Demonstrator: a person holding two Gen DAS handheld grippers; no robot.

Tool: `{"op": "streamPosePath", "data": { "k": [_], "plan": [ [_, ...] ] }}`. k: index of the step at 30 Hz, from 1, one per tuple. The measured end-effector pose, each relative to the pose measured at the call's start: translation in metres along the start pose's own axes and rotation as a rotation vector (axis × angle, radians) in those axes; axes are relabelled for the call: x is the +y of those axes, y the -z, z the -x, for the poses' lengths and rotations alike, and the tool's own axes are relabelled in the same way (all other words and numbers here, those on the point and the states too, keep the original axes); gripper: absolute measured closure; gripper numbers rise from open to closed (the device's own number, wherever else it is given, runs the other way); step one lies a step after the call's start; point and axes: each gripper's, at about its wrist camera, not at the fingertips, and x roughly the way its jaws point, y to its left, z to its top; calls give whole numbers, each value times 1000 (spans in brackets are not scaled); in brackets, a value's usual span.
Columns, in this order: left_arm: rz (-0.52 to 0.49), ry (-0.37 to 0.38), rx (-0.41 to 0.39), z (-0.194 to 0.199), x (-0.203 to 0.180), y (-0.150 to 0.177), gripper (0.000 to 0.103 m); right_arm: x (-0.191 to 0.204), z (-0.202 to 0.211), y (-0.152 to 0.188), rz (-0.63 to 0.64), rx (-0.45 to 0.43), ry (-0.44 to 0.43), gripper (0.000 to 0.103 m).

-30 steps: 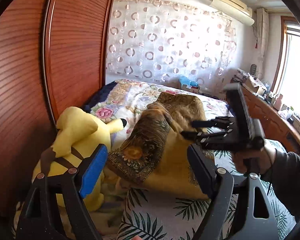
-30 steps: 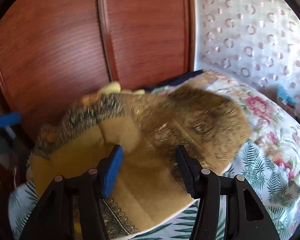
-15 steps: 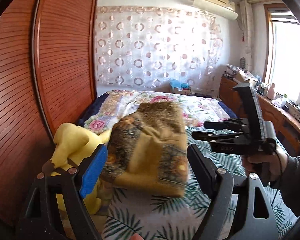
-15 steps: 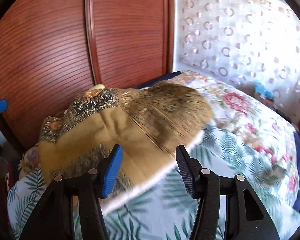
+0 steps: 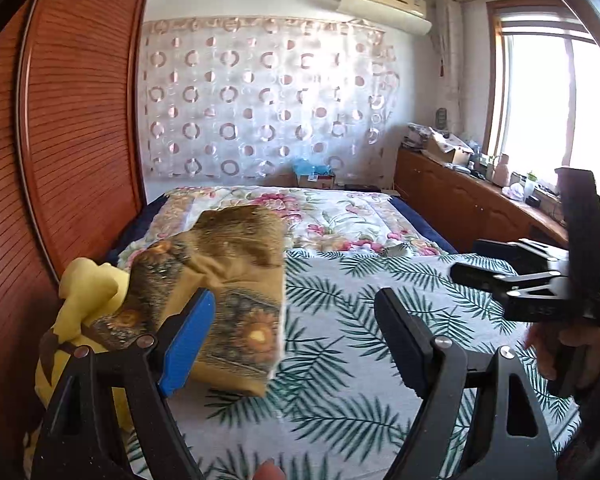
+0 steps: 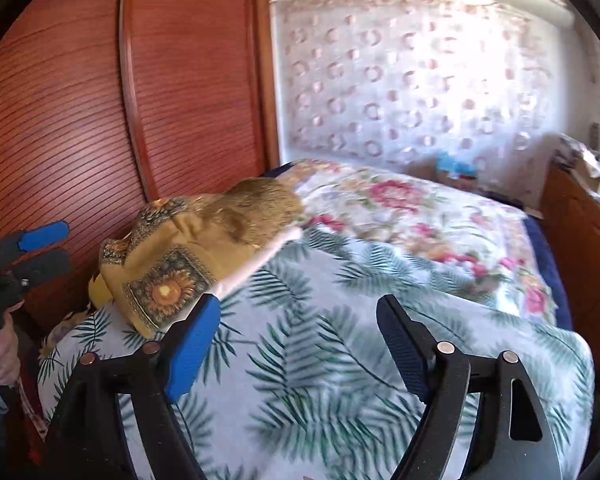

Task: Fold small clothes

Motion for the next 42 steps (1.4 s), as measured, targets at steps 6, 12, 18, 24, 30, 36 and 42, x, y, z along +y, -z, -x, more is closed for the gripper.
{"op": "streamPosePath", "data": {
  "k": [6, 12, 18, 24, 30, 36, 42],
  "plan": [
    [-36, 22, 12, 0, -33, 1, 21, -7, 63, 20, -66, -49, 105, 20],
    [-68, 25, 14, 5, -62, -2, 21, -13, 107, 33, -132, -79, 179, 20],
    [-78, 39, -2, 13, -80, -20, 21, -11, 127, 33, -166, -112, 256, 20],
    [-62, 47, -39, 23, -87, -43, 21, -1, 142, 28, -168, -163, 302, 20],
    [-60, 37, -63, 31, -88, -51, 21, 10, 135, 32, -166, -180, 313, 20],
    [-52, 31, -55, 28, -86, -51, 21, 6, 124, 41, -174, -178, 310, 20],
    [-52, 30, -53, 27, -86, -50, 21, -1, 124, 42, -180, -172, 303, 20]
  ]
}}
